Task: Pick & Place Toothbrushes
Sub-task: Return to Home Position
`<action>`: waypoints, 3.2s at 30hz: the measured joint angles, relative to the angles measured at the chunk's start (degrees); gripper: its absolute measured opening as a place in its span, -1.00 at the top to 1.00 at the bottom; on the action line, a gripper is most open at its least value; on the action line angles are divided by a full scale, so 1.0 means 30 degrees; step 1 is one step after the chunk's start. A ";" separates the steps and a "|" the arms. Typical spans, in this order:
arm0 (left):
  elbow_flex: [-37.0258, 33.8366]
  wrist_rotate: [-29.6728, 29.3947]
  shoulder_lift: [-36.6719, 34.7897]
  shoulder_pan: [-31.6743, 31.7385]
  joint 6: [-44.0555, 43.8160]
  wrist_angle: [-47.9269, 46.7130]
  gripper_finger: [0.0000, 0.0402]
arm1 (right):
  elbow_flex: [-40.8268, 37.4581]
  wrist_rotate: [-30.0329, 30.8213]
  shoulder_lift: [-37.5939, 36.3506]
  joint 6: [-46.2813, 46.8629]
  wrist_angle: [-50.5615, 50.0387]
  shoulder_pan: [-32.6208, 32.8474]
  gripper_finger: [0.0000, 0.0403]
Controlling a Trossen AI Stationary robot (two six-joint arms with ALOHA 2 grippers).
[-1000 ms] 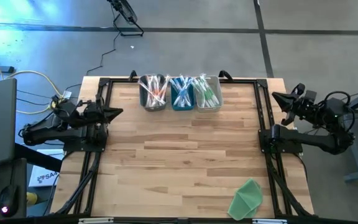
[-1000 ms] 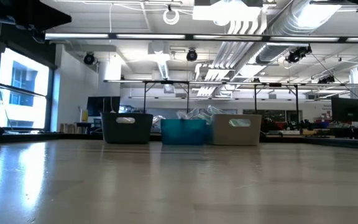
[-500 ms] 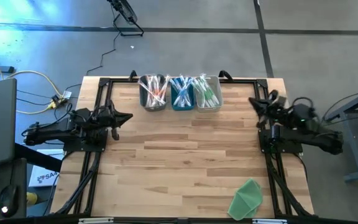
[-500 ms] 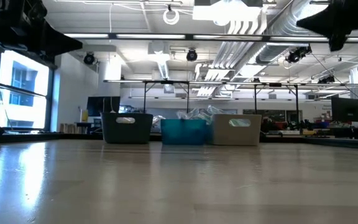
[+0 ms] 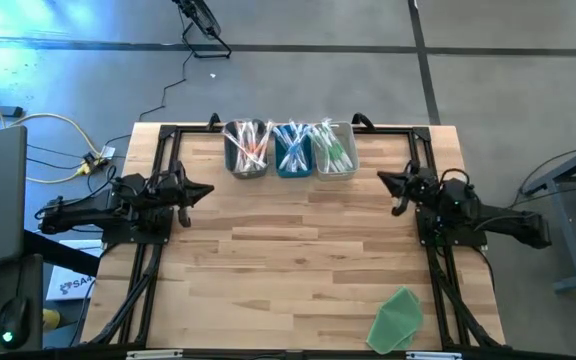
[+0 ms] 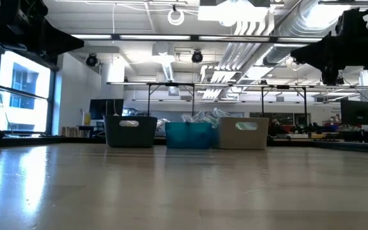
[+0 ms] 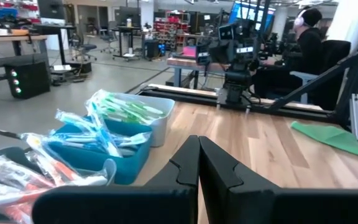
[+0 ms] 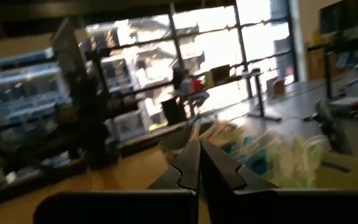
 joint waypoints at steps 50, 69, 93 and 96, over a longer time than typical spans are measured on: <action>-0.2936 0.2229 0.0031 0.0000 0.2841 0.2232 1.00 | -0.0022 -0.3425 0.1100 -0.1389 -0.2986 0.0000 0.98; -0.2973 0.1946 0.0080 0.0000 0.4072 0.2113 1.00 | -0.0022 -0.3426 0.1100 -0.1389 -0.2942 0.0007 0.98; -0.3002 0.1921 0.0087 0.0000 0.4043 0.2062 1.00 | -0.0029 -0.3433 0.1100 -0.1389 -0.2935 0.0007 0.98; -0.3002 0.1921 0.0087 0.0000 0.4043 0.2062 1.00 | -0.0029 -0.3433 0.1100 -0.1389 -0.2935 0.0002 0.98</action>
